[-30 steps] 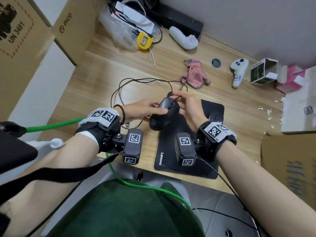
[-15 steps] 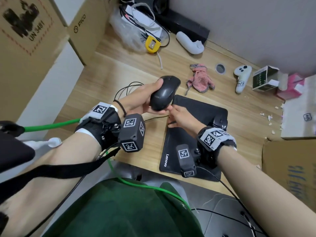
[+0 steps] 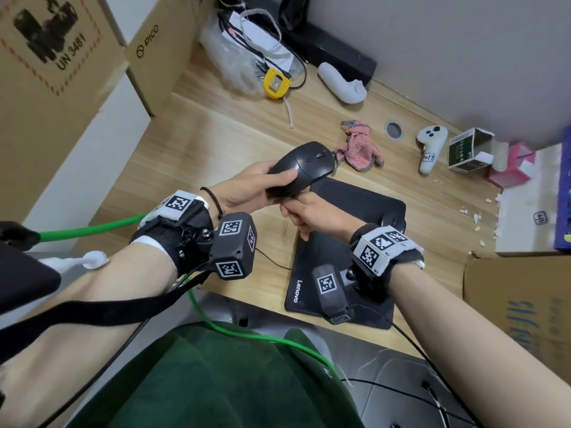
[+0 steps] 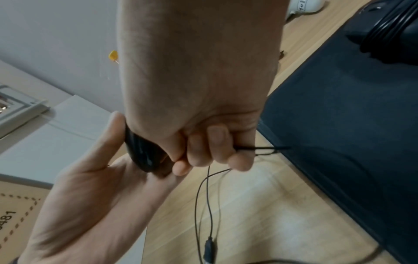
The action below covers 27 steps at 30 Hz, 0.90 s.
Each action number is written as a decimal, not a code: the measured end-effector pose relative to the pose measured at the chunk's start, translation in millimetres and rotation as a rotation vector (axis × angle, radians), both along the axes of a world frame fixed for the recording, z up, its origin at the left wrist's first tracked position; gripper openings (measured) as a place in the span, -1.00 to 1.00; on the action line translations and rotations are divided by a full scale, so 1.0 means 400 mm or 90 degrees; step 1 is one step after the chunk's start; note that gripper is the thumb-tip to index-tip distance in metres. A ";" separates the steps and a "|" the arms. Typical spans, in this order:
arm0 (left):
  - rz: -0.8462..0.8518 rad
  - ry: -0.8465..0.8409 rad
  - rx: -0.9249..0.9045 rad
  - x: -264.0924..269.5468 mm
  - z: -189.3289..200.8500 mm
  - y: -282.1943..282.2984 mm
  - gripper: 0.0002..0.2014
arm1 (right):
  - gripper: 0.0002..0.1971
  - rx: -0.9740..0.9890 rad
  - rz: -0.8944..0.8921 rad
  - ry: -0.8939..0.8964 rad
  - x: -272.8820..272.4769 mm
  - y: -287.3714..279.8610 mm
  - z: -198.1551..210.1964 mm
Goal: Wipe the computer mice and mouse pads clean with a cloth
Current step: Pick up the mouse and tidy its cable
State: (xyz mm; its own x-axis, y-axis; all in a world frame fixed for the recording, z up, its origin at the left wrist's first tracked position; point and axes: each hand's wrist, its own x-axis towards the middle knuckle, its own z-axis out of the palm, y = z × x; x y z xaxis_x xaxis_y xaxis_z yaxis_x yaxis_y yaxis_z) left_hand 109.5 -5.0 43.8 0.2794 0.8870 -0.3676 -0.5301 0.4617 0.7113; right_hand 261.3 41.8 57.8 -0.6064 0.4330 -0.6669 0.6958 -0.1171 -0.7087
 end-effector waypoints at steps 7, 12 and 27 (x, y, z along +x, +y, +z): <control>0.121 0.367 -0.109 -0.017 -0.048 0.015 -0.55 | -0.68 0.091 -0.014 -0.080 0.039 0.014 0.005; -0.173 0.551 -0.063 -0.046 -0.051 -0.023 -0.59 | -0.90 0.196 -0.099 -0.033 0.054 0.062 0.025; -0.137 0.006 -0.061 -0.073 0.001 -0.086 -0.31 | -0.78 -0.010 -0.145 0.083 0.043 0.023 0.025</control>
State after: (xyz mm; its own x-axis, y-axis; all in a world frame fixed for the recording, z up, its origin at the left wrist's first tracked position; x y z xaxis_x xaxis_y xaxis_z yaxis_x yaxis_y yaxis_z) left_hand 80.2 -39.3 44.1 0.4544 0.7685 -0.4504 -0.4056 0.6287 0.6635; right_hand 278.3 51.2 68.0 -0.5762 0.5586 -0.5966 0.5529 -0.2711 -0.7879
